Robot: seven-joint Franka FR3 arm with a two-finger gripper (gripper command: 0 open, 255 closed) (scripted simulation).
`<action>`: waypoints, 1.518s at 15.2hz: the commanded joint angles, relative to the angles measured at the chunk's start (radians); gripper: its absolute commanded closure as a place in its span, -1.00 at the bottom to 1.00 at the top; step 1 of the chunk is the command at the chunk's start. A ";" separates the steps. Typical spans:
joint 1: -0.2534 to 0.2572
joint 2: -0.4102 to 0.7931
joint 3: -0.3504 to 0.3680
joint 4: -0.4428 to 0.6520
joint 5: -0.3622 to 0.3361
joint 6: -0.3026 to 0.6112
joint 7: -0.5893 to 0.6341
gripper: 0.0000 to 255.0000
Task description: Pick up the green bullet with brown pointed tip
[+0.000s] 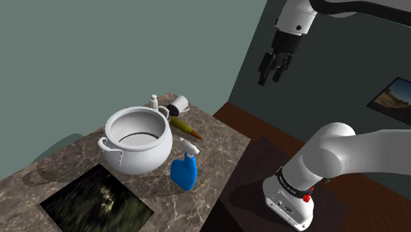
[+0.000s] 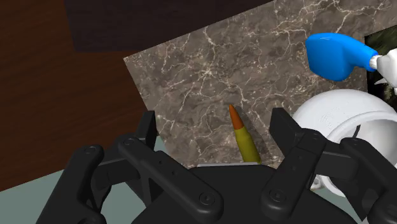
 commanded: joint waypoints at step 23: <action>0.039 0.715 0.187 0.001 -0.090 0.669 0.083 -1.00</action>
